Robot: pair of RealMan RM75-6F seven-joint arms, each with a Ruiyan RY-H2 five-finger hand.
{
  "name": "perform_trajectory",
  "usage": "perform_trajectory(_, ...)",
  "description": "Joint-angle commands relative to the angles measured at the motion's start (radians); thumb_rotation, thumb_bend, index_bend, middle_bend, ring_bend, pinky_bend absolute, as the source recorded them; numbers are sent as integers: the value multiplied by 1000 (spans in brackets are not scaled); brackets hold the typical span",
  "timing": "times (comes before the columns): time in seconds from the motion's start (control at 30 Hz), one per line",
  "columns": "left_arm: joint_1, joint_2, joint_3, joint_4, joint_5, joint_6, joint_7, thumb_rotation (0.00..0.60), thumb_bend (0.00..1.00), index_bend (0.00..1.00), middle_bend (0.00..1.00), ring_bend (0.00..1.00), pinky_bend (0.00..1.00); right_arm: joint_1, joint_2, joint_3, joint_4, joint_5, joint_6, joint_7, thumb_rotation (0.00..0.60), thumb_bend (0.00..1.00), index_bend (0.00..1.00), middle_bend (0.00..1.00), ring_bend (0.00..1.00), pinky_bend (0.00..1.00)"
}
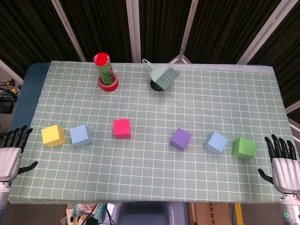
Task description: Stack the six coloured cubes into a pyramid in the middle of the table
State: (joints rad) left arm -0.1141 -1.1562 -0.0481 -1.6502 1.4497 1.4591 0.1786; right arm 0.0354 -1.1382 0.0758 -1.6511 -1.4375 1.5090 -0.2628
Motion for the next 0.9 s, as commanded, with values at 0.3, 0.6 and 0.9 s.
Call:
perform_trajectory(0.3,0,2,1,-1,-3,-3,3,600,66,0,0,0,1,1,1,1,-2,1,-2,0,600,190,0,0,0,0)
perform_trajectory(0.6,-2,3,-1,-2,-9,-10,1,600,66,0,0,0,1,2,-1,3,-2,4,-1,2,600,190,0,0,0,0)
perform_trajectory(0.9,-2,0,1,-8,-11,-12,17,600,66,0,0,0,1,-2,5,-1,-2,-2,2,12,600,190,0,0,0,0)
